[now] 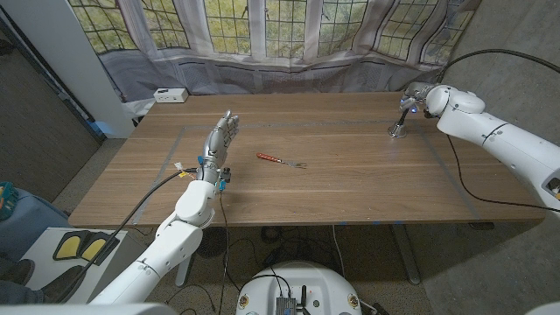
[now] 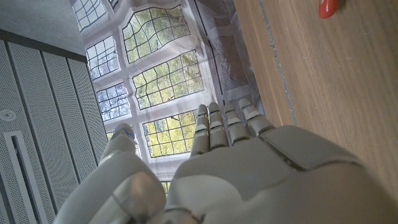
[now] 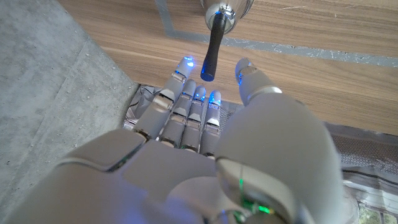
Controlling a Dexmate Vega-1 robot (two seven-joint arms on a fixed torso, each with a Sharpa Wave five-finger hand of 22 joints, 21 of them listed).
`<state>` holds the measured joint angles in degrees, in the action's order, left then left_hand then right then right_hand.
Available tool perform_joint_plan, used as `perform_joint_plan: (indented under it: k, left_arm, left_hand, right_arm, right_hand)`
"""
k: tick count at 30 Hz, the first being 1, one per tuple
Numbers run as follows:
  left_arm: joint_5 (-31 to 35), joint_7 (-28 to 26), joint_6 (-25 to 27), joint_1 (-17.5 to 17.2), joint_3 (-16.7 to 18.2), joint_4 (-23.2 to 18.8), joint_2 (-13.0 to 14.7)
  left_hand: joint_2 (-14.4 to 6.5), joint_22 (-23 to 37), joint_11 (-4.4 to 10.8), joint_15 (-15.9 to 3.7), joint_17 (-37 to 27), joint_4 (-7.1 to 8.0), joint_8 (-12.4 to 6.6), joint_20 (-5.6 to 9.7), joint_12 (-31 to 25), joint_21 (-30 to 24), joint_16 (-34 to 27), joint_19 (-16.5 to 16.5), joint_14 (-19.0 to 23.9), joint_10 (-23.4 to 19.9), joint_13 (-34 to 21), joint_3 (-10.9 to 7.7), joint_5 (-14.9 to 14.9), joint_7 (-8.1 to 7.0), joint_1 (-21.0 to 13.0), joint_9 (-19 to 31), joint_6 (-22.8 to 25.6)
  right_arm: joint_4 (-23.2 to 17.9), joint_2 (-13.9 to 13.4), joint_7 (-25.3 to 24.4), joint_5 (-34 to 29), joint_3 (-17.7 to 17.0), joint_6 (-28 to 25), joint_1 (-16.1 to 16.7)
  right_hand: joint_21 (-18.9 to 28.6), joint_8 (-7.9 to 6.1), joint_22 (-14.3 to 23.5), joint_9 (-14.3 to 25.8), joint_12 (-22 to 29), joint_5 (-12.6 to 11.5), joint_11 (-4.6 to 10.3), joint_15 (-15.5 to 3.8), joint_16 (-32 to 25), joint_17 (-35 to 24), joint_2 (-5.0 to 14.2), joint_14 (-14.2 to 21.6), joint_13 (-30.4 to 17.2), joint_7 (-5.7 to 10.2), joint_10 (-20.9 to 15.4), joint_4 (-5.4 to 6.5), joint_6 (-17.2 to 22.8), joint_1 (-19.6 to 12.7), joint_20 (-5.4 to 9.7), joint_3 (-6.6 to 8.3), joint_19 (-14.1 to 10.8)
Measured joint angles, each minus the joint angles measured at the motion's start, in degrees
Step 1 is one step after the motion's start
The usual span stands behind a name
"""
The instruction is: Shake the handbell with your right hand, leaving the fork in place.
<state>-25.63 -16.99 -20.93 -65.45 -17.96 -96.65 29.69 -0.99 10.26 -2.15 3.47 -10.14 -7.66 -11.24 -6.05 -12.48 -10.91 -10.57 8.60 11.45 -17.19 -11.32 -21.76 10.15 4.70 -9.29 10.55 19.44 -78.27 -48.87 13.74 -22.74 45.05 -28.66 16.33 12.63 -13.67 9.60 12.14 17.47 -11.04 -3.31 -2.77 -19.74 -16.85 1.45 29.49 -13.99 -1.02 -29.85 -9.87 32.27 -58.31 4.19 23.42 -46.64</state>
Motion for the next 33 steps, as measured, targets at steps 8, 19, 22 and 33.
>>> perform_joint_plan:
  k: [8, 19, 22, 33]
  left_arm:
    - [0.18, -0.37, 0.11, -0.27, 0.11, -0.23, 0.04]
    - [0.39, -0.89, 0.42, -1.02, 0.19, -0.89, -0.03]
    - [0.46, -0.91, 0.46, -1.02, 0.19, -0.89, -0.03]
    - [0.55, -0.91, 0.70, -0.95, -0.12, -1.11, -0.21]
  left_hand:
    - [0.00, 0.00, 0.00, 0.00, 0.00, 0.00, 0.00, 0.00, 0.00, 0.00, 0.00, 0.00, 0.00, 0.00, 0.00, 0.00, 0.00, 0.00, 0.00, 0.00, 0.00]
    - [0.00, 0.00, 0.00, 0.00, 0.00, 0.00, 0.00, 0.00, -0.01, 0.00, 0.00, 0.00, 0.00, 0.00, 0.00, 0.00, 0.00, 0.00, 0.00, -0.01, 0.00]
    - [0.00, 0.00, 0.00, 0.00, 0.00, 0.00, 0.00, 0.00, -0.01, 0.00, 0.00, 0.00, 0.00, 0.00, 0.00, 0.00, 0.00, 0.00, 0.00, -0.01, 0.00]
    - [0.00, 0.00, -0.21, 0.14, 0.00, 0.00, 0.00, 0.00, -0.04, 0.00, 0.00, 0.00, 0.14, 0.21, 0.00, 0.00, 0.00, 0.24, 0.00, -0.01, 0.23]
  right_arm:
    - [3.18, 1.29, 0.07, -0.70, 1.15, 0.34, -1.27]
    - [6.55, 2.56, -0.55, -1.84, 2.13, 1.78, -2.18]
    - [7.42, 2.92, -0.55, -1.84, 2.44, 1.78, -2.45]
    - [10.40, 4.12, -0.71, -2.05, 3.58, 2.27, -3.43]
  right_hand:
    - [0.10, -0.33, 0.00, 0.00, 0.55, 0.00, 0.12, -0.26, -1.00, -0.59, 0.46, 1.80, 0.16, 0.66, -1.50, 0.00, 1.45, -1.05, 0.34, 0.00, -1.51]
    - [0.40, -0.54, 0.16, -0.01, 0.79, 0.00, 0.64, -0.30, -1.55, -1.12, 0.60, 3.58, 0.43, 1.03, -2.82, 0.00, 3.27, -3.61, 1.54, 0.00, -3.33]
    - [0.40, -0.54, 0.16, -0.01, 0.79, 0.00, 0.66, -0.31, -2.00, -1.33, 0.90, 4.03, 0.43, 1.16, -2.84, 0.00, 3.40, -3.93, 1.42, 0.00, -3.48]
    - [1.15, -0.54, 0.15, -0.01, 0.78, 0.00, 0.97, -0.63, -3.38, -2.38, 1.66, 5.95, 0.42, 1.34, -3.55, -0.20, 4.19, -6.63, 3.09, -0.21, -5.90]
